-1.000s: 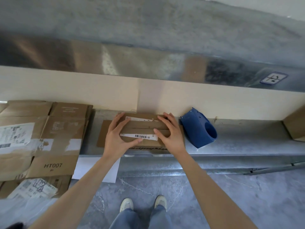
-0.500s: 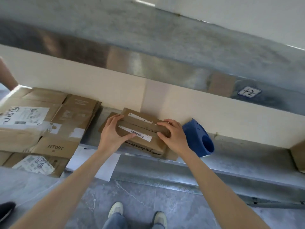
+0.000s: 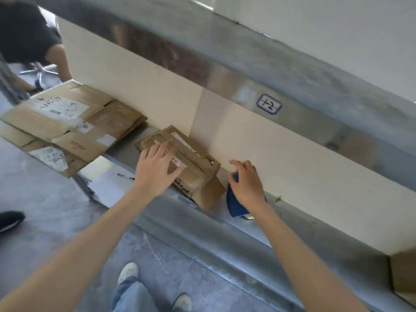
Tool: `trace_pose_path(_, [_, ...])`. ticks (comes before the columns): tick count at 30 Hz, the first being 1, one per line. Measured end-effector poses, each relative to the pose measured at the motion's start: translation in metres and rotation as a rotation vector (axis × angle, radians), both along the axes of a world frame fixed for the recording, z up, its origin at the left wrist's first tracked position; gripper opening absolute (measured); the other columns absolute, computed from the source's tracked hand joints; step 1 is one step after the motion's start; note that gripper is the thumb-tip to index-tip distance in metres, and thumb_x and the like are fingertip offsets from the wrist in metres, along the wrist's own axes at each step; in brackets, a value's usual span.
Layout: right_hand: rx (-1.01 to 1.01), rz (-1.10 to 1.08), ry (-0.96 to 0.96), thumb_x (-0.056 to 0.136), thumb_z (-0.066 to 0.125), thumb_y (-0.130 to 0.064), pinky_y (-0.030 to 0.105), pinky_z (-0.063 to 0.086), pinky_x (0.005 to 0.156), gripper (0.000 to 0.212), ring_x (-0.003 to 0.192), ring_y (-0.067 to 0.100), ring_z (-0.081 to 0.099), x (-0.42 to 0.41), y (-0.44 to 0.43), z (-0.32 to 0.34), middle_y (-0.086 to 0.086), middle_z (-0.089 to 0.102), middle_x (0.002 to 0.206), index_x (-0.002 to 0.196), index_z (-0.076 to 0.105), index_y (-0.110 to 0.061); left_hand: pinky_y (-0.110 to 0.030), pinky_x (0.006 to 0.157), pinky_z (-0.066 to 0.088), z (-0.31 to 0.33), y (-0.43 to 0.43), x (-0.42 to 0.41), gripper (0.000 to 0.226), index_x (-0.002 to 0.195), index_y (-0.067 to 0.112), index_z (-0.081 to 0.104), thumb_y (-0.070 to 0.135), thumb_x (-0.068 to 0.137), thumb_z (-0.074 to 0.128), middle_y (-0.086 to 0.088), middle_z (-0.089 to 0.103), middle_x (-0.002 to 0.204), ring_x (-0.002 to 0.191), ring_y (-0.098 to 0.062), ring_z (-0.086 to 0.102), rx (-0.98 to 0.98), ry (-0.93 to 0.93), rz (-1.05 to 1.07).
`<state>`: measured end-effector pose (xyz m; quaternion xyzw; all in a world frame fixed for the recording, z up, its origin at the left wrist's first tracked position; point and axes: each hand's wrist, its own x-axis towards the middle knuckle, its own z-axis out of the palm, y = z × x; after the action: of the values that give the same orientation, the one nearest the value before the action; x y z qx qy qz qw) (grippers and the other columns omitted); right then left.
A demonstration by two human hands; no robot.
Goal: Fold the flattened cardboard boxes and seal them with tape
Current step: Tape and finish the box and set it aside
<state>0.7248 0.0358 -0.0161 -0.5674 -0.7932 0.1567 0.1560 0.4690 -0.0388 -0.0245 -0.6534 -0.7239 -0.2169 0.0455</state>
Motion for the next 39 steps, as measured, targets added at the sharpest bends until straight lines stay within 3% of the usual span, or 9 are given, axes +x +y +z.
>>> trace_pose_path(10, [-0.190,-0.041,-0.141,0.101,0.045,-0.049,0.036,0.046,0.087,0.057,0.124,0.031,0.049,0.047,-0.016,-0.020,0.011,0.040,0.145,0.152,0.029,-0.031,-0.045,0.108,0.035,0.014,-0.026,0.030,0.061,0.145,0.018,0.051,0.052,0.094,0.056,-0.005,0.046,0.151,0.137,-0.029,0.043,-0.099,0.060,-0.026])
trace_pose_path(18, [-0.217,-0.114,0.014,0.098,0.055,-0.035,0.038,0.051,0.080,0.070,0.101,0.031,0.058,0.048,-0.024,-0.026,0.011,0.041,0.135,0.156,0.016,-0.039,-0.048,0.101,0.042,0.010,-0.029,0.032,0.059,0.137,0.013,0.059,0.044,0.089,0.069,-0.010,0.055,0.143,0.129,-0.033,0.052,-0.104,0.052,-0.046])
trace_pose_path(22, [-0.192,-0.127,-0.060,0.102,0.048,-0.041,0.035,0.052,0.070,0.064,0.089,0.028,0.060,0.044,-0.029,-0.027,0.010,0.041,0.134,0.156,0.016,-0.038,-0.049,0.105,0.039,0.006,-0.026,0.028,0.060,0.141,0.015,0.055,0.048,0.091,0.063,-0.009,0.051,0.148,0.134,-0.032,0.047,-0.134,0.052,-0.042])
trace_pose_path(25, [-0.199,-0.093,-0.106,0.102,0.046,-0.044,0.030,0.041,0.055,0.065,0.071,0.022,0.057,0.047,-0.030,-0.027,0.008,0.059,0.100,0.157,0.012,-0.039,-0.048,0.106,0.037,0.002,-0.024,0.026,0.061,0.142,0.015,0.053,0.049,0.092,0.061,-0.009,0.049,0.149,0.135,-0.031,0.045,-0.147,0.049,-0.041])
trace_pose_path(27, [-0.257,-0.063,-0.063,0.103,0.048,-0.039,0.031,0.037,0.049,0.063,0.057,0.017,0.049,0.049,-0.029,-0.027,0.003,0.051,0.066,0.156,0.015,-0.038,-0.047,0.107,0.037,0.000,-0.023,0.025,0.060,0.142,0.015,0.053,0.049,0.092,0.061,-0.008,0.049,0.149,0.135,-0.030,0.045,-0.145,0.049,-0.052])
trace_pose_path(29, [-0.316,-0.032,-0.015,0.103,0.049,-0.034,0.029,0.035,0.048,0.060,0.051,0.015,0.044,0.052,-0.025,-0.029,0.002,0.044,0.058,0.155,0.018,-0.037,-0.047,0.106,0.037,-0.002,-0.022,0.026,0.059,0.141,0.016,0.054,0.048,0.092,0.060,-0.008,0.049,0.149,0.135,-0.030,0.045,-0.147,0.045,-0.059])
trace_pose_path(33, [-0.437,-0.006,0.091,0.102,0.053,-0.028,0.030,0.043,0.053,0.067,0.063,0.023,0.056,0.050,-0.020,-0.030,0.015,0.063,0.090,0.153,0.014,-0.043,-0.046,0.104,0.037,-0.004,-0.020,0.024,0.056,0.139,0.015,0.056,0.045,0.092,0.063,-0.008,0.051,0.147,0.134,-0.030,0.047,-0.136,0.028,-0.067])
trace_pose_path(36, [-0.483,-0.047,0.166,0.101,0.054,-0.019,0.041,0.053,0.070,0.065,0.089,0.037,0.063,0.047,-0.018,-0.027,0.019,0.058,0.117,0.152,0.019,-0.038,-0.046,0.104,0.038,-0.005,-0.019,0.023,0.055,0.138,0.015,0.056,0.044,0.092,0.064,-0.007,0.052,0.146,0.132,-0.030,0.048,-0.137,0.020,-0.072])
trace_pose_path(39, [-0.488,-0.071,0.122,0.100,0.050,-0.008,0.023,0.037,0.046,0.060,0.057,0.021,0.048,0.043,-0.014,-0.028,0.016,0.054,0.080,0.148,0.024,-0.032,-0.046,0.104,0.038,-0.006,-0.019,0.022,0.054,0.138,0.015,0.057,0.042,0.092,0.064,-0.007,0.051,0.146,0.132,-0.030,0.048,-0.141,0.011,-0.077])
